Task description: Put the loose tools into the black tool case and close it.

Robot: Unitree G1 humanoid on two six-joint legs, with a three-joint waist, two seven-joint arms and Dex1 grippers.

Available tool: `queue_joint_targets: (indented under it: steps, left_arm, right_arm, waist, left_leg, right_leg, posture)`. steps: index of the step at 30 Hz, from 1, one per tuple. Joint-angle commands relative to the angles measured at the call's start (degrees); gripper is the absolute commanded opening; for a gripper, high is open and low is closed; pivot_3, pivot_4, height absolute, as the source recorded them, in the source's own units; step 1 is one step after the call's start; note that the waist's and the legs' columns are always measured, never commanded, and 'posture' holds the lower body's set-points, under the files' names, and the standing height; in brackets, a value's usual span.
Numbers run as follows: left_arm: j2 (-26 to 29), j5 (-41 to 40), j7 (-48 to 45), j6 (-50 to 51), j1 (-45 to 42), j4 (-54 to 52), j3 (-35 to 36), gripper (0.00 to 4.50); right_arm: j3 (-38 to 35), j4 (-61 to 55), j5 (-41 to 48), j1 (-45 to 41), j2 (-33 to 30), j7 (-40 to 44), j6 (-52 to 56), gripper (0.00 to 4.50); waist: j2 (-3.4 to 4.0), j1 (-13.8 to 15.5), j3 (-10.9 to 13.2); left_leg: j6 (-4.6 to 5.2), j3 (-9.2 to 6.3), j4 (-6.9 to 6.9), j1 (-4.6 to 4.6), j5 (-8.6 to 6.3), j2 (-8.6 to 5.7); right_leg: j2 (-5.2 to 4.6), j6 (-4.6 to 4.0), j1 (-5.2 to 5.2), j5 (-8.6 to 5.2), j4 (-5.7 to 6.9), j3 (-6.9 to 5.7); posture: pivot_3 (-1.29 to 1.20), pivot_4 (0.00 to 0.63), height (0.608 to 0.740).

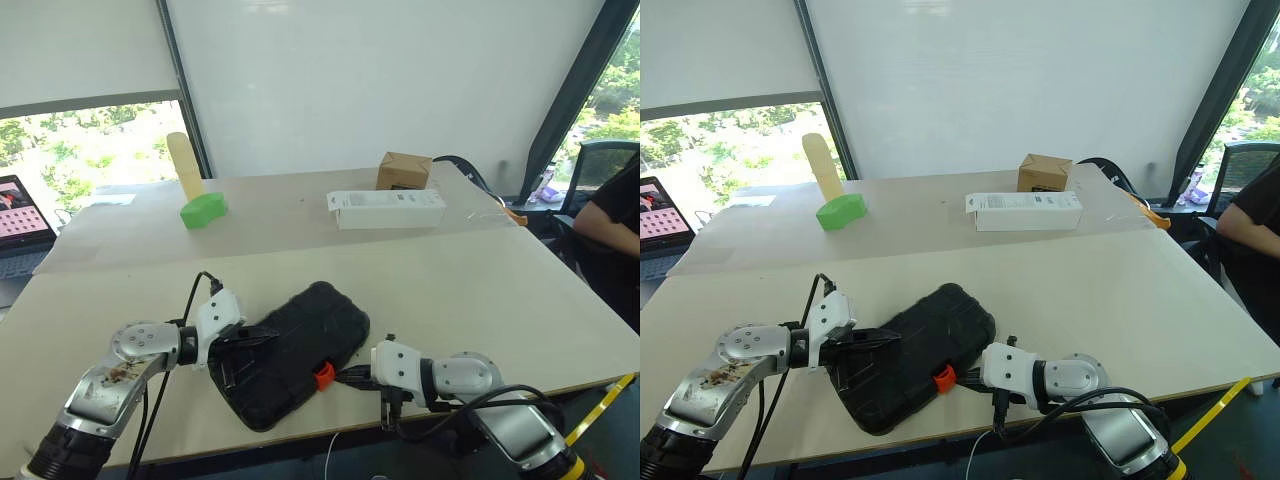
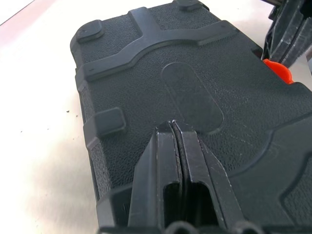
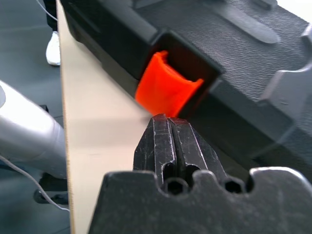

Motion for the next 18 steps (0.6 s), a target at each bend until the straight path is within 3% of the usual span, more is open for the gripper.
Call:
queue_joint_targets:
  steps: [1, 18]
  left_arm:
    - [0.66, 2.61, 0.23, 3.0, 1.61, 2.73, -2.99, 0.08]
    - [4.91, 2.37, 0.66, 15.17, 3.29, 1.56, -6.6, 0.08]
  right_arm:
    - [0.45, -0.68, -0.16, -1.12, 1.06, -0.46, -0.97, 0.0]
    - [-0.26, 4.3, -1.79, -3.67, 5.49, -2.64, -3.68, 0.0]
  waist:
    - [0.0, -0.03, 0.0]
    - [0.03, -0.76, -0.04]
  left_leg:
    - [0.0, 0.0, 0.0, 0.0, 0.0, 0.0]
    - [-0.12, 0.05, -0.08, 0.26, -0.05, 0.15]
  right_leg:
    - [0.0, 0.0, -0.01, 0.0, 0.0, 0.0]
    - [0.12, -0.01, 0.08, -0.01, 0.05, 0.01]
  posture:
    - [0.0, 0.15, 0.74]
    - [0.0, 0.15, 0.74]
